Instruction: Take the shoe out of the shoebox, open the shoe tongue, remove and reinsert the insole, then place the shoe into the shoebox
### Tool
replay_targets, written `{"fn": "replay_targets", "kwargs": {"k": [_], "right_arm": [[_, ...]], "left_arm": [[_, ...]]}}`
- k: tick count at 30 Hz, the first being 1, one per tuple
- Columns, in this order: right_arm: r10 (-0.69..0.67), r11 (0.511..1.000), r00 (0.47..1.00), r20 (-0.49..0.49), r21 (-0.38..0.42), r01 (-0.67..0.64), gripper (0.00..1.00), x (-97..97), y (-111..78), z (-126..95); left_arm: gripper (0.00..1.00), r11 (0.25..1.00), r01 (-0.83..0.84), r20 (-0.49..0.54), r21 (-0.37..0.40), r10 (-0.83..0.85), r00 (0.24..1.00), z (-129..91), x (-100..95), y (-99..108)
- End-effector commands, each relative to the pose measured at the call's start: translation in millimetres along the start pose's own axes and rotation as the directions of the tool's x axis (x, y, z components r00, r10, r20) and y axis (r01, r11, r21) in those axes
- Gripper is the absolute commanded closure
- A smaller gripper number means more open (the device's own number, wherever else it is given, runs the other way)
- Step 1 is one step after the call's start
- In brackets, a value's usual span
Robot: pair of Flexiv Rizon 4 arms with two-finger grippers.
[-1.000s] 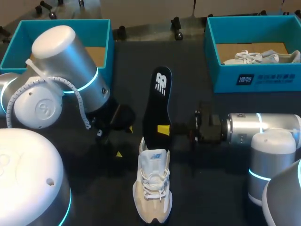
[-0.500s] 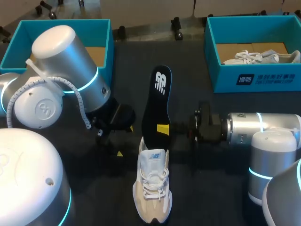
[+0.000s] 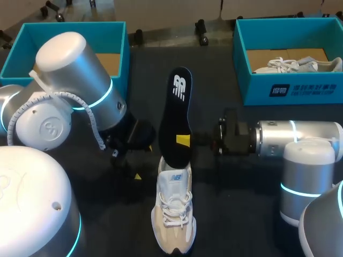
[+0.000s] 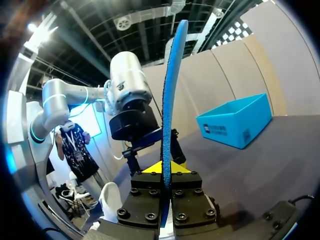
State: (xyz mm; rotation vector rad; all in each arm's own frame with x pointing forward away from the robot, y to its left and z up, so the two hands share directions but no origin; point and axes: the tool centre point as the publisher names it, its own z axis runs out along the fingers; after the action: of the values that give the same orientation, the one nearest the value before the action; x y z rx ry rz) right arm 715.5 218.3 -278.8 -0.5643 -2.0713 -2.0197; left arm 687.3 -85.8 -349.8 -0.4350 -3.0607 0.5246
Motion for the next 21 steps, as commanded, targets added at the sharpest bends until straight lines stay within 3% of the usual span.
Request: {"fn": "replay_targets", "kwargs": {"k": [1, 21], "right_arm": [[-0.005, 1.0, 1.0, 0.004, -0.003, 0.005, 1.0, -1.4, 0.3, 5.9], [0.06, 0.998, 0.998, 0.033, -0.029, -0.059, 1.0, -14.6, -3.5, 8.2]], "left_arm": [[0.0, 1.0, -0.002, 0.002, -0.009, 0.002, 1.0, 1.5, 2.3, -0.7], [0.0, 1.0, -0.003, 0.0, -0.013, 0.003, 1.0, 2.4, 2.2, -0.7]]}}
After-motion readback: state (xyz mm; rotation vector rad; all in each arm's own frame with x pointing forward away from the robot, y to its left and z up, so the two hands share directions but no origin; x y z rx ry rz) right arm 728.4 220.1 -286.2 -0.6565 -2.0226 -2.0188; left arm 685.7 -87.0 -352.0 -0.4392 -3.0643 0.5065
